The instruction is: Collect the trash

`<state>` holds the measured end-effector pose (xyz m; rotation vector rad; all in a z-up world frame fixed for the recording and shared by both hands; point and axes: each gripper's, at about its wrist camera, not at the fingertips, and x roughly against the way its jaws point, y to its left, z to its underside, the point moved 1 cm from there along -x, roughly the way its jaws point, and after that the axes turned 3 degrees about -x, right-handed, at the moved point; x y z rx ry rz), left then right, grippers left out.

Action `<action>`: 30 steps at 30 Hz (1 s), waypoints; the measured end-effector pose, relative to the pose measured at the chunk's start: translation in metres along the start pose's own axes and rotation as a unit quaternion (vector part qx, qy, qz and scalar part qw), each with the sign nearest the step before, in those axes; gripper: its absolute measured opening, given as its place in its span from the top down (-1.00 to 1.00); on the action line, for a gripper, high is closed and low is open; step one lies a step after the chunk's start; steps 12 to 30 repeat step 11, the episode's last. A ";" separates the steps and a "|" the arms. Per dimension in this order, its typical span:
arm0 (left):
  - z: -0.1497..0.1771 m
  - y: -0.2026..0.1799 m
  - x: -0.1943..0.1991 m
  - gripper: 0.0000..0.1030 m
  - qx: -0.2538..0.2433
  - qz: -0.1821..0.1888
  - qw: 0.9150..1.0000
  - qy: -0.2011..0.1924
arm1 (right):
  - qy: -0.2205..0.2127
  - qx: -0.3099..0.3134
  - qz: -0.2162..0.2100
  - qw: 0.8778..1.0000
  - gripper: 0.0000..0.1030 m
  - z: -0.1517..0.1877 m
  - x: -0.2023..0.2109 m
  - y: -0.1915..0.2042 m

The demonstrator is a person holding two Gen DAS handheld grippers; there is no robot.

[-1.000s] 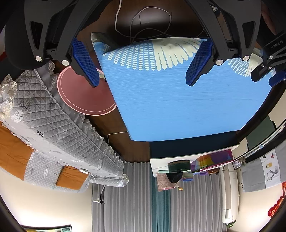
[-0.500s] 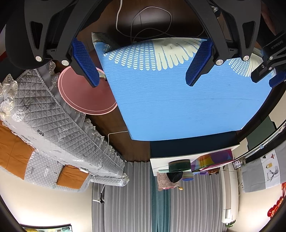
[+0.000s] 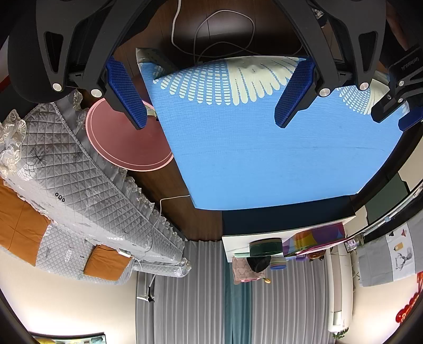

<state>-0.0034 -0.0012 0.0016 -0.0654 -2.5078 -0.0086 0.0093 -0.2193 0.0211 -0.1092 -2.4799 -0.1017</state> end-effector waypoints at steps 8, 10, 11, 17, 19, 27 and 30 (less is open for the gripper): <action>0.001 0.003 -0.002 -0.72 0.007 -0.002 1.000 0.009 | 0.001 0.001 0.000 1.000 -0.85 0.000 0.000 -0.001; 0.000 0.003 -0.003 -0.72 0.007 -0.002 1.000 0.010 | 0.000 0.000 0.000 1.000 -0.85 0.000 0.000 0.000; 0.000 0.003 -0.003 -0.72 0.007 -0.001 1.000 0.010 | 0.001 0.000 0.000 1.000 -0.85 0.000 0.001 -0.001; 0.000 0.003 -0.003 -0.72 0.007 -0.001 1.000 0.010 | 0.001 0.000 0.000 1.000 -0.85 0.000 0.001 -0.001; 0.000 0.003 -0.003 -0.72 0.007 -0.001 1.000 0.010 | 0.001 0.000 0.000 1.000 -0.85 0.000 0.001 -0.001; 0.000 0.003 -0.003 -0.72 0.007 -0.001 1.000 0.010 | 0.001 0.000 0.000 1.000 -0.85 0.000 0.001 -0.001; 0.000 0.003 -0.003 -0.72 0.007 -0.001 1.000 0.010 | 0.001 0.000 0.000 1.000 -0.85 0.000 0.001 -0.001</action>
